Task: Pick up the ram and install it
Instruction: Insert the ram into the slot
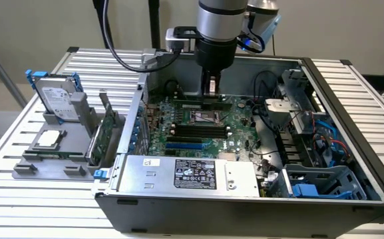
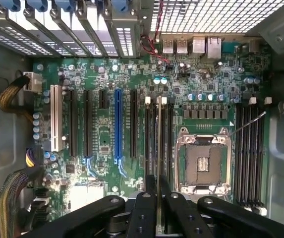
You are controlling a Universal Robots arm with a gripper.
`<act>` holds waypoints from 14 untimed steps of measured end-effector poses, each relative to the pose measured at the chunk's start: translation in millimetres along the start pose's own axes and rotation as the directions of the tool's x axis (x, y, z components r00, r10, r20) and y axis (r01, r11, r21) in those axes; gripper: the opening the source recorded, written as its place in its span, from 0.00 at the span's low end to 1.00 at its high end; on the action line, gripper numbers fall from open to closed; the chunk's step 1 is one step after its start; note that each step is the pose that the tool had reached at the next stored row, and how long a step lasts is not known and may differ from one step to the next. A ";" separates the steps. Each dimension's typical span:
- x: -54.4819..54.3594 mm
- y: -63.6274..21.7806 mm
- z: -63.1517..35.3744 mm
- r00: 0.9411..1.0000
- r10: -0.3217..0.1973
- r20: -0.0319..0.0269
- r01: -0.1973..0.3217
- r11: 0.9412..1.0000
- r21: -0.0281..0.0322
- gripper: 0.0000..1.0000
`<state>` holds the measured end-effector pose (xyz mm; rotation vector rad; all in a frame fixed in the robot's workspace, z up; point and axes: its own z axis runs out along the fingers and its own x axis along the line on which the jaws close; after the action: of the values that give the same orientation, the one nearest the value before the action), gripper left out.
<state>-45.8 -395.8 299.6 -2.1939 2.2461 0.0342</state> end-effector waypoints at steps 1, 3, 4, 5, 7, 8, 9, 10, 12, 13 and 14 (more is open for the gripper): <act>0.0 -0.3 1.8 1.000 0.000 0.000 0.000 1.000 0.000 0.00; 0.0 -0.8 5.4 1.000 0.000 0.000 0.000 1.000 0.000 0.00; 0.1 -1.1 7.2 1.000 0.000 0.000 0.000 1.000 0.000 0.00; 0.1 -1.3 9.0 1.000 0.000 0.000 0.000 1.000 0.000 0.00; 0.3 -1.7 13.5 1.000 0.000 -0.002 0.000 1.000 0.000 0.00; 0.5 -1.7 15.3 1.000 0.001 -0.002 -0.001 1.000 0.000 0.00; 0.8 -1.8 17.1 1.000 0.000 -0.003 0.000 1.000 0.000 0.00; 1.2 -1.9 19.0 1.000 0.000 -0.003 0.000 1.000 0.000 0.00; 1.8 -1.9 22.6 1.000 0.000 -0.003 0.000 1.000 0.000 0.00; 2.2 -2.0 24.4 1.000 0.000 -0.003 0.000 1.000 0.000 0.00; 2.7 -2.0 26.2 1.000 0.000 -0.003 0.000 1.000 0.000 0.00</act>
<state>-44.3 -398.1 273.3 -2.1947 2.2477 0.0313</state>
